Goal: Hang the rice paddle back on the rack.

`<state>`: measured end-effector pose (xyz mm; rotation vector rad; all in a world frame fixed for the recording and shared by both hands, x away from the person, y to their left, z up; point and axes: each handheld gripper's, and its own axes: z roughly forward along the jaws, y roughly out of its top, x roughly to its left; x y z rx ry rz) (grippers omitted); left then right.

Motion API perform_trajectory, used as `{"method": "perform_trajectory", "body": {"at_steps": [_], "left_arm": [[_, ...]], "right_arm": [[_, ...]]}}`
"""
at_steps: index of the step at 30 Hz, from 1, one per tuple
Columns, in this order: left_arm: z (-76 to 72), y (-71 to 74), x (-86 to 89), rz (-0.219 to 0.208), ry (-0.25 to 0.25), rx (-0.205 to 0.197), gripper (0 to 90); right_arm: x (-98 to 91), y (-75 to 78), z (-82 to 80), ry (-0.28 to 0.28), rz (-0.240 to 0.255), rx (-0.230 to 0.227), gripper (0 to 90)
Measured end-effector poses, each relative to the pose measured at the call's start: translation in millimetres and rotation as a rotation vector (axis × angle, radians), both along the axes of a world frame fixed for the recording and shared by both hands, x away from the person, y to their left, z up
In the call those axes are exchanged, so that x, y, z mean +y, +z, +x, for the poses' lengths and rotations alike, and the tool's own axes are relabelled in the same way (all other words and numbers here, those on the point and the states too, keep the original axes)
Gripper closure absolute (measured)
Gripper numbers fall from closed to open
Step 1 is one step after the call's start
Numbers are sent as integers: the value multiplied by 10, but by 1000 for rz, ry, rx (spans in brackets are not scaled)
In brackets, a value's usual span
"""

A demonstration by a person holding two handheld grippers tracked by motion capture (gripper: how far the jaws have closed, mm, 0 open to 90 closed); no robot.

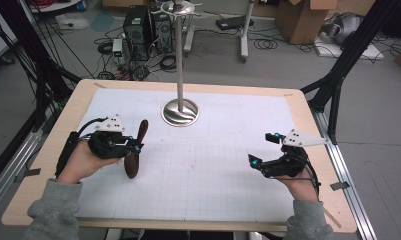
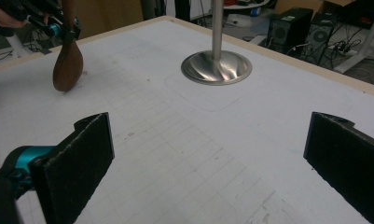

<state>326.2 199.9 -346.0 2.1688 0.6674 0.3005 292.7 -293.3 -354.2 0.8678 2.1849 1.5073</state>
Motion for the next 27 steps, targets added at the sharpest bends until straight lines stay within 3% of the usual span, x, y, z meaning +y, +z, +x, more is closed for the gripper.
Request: {"method": "perform_trajectory", "body": {"at_steps": [9,16,27], "left_arm": [[46,139,4,-6,18,-37,776],[109,275,78,-27,29,-28,776],[216,527,81,-15,40,-44,777]], "right_arm": [[15,13,21,9,6,-3,2],[4,27,24,9,19,-7,1],[1,44,26,14,28,-16,1]]}}
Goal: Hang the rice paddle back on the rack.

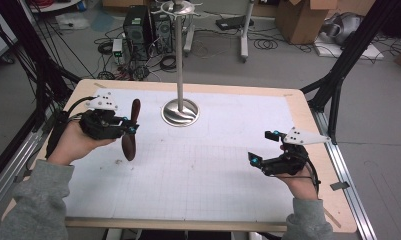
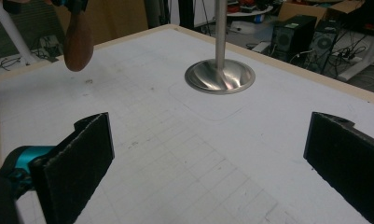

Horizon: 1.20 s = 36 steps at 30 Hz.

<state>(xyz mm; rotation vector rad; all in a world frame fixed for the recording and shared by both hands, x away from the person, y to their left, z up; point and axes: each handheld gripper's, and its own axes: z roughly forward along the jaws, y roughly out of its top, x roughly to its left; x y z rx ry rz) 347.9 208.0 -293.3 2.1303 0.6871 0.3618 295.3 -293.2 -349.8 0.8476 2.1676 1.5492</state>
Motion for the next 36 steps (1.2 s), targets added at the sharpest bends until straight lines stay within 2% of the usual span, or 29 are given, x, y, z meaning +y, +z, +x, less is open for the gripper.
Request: {"method": "perform_trajectory", "body": {"at_steps": [7,9,10,17,19,22,27,34,36], "left_arm": [[97,130,-30,8,6,-6,776],[131,156,-27,1,-4,-13,776],[152,171,-15,11,-9,-22,776],[289,259,103,-22,-10,-5,776],[316,268,119,-24,1,-11,776],[354,260,121,-3,13,-17,776],[397,283,149,-39,-5,-19,776],[493,297,159,-19,12,-15,777],[516,315,150,-27,8,-18,777]], "right_arm": [[-15,1,3,0,9,6,1],[-20,0,9,-1,12,7,2],[-19,0,9,0,13,7,2],[-2,-3,12,5,8,4,2],[-1,-3,12,4,9,7,1],[8,-4,12,3,8,8,2],[2,-5,14,4,10,12,2],[-48,6,9,-5,22,10,1],[-49,7,5,-6,22,14,2]]}}
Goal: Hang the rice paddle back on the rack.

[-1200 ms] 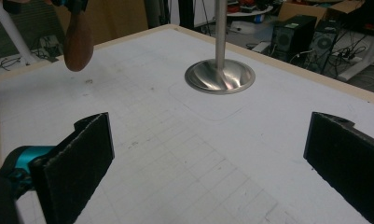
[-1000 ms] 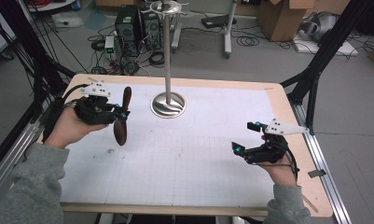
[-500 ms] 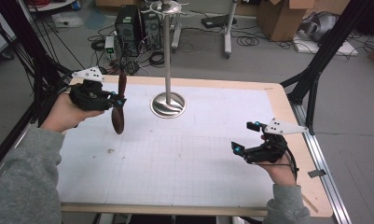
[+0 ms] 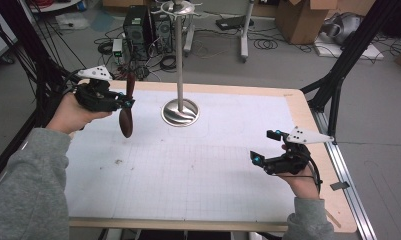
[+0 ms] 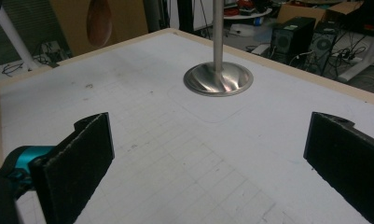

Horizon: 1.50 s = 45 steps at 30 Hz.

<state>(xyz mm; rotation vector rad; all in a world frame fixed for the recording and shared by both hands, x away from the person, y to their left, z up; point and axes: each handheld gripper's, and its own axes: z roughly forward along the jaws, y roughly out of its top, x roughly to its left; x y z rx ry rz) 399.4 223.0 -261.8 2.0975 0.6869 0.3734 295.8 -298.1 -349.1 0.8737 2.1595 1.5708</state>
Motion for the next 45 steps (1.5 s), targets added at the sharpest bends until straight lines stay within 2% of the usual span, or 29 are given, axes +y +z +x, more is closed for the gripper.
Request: {"method": "perform_trajectory", "body": {"at_steps": [8,10,12,20,26,27,29,32,37,45], "left_arm": [[83,68,-56,-6,-14,-9,777],[112,86,-68,-20,-21,-13,776],[130,87,-69,-19,-20,-10,777],[174,160,-56,-23,-7,-11,777],[205,241,-76,-56,-11,-26,776],[237,244,-77,-85,-12,-26,777],[275,244,-89,-80,-14,-33,776],[339,259,-108,-88,-14,-23,776],[415,342,-153,-100,-35,-19,776],[514,456,-187,-83,-30,-18,776]], "right_arm": [[5,-10,17,4,-4,2,2],[1,-10,19,5,-4,7,2],[-7,-11,29,5,-2,-3,1],[22,-16,32,18,-1,4,1],[26,-16,33,26,1,3,1],[31,-12,22,22,6,9,1],[50,-5,5,31,5,5,2],[69,8,-4,46,-1,0,2],[76,21,1,42,-8,-11,2],[85,60,-18,42,-9,-17,2]]}}
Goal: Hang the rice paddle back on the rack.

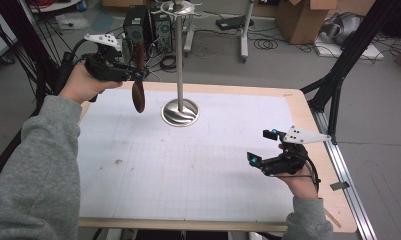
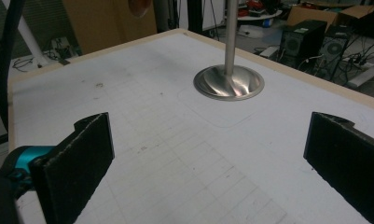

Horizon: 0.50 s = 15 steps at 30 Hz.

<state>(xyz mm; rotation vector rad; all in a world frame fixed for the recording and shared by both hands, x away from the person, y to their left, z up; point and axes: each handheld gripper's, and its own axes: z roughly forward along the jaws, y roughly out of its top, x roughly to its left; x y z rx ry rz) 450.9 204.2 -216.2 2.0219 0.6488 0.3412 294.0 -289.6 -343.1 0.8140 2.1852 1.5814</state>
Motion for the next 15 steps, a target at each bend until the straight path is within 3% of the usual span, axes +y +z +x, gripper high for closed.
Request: {"method": "perform_trajectory", "body": {"at_steps": [7,15], "left_arm": [[31,100,-1,15,5,-11,776],[84,191,-10,1,7,-13,776]], "right_arm": [[19,23,-17,16,-1,-4,2],[-26,40,-27,10,15,-7,2]]}}
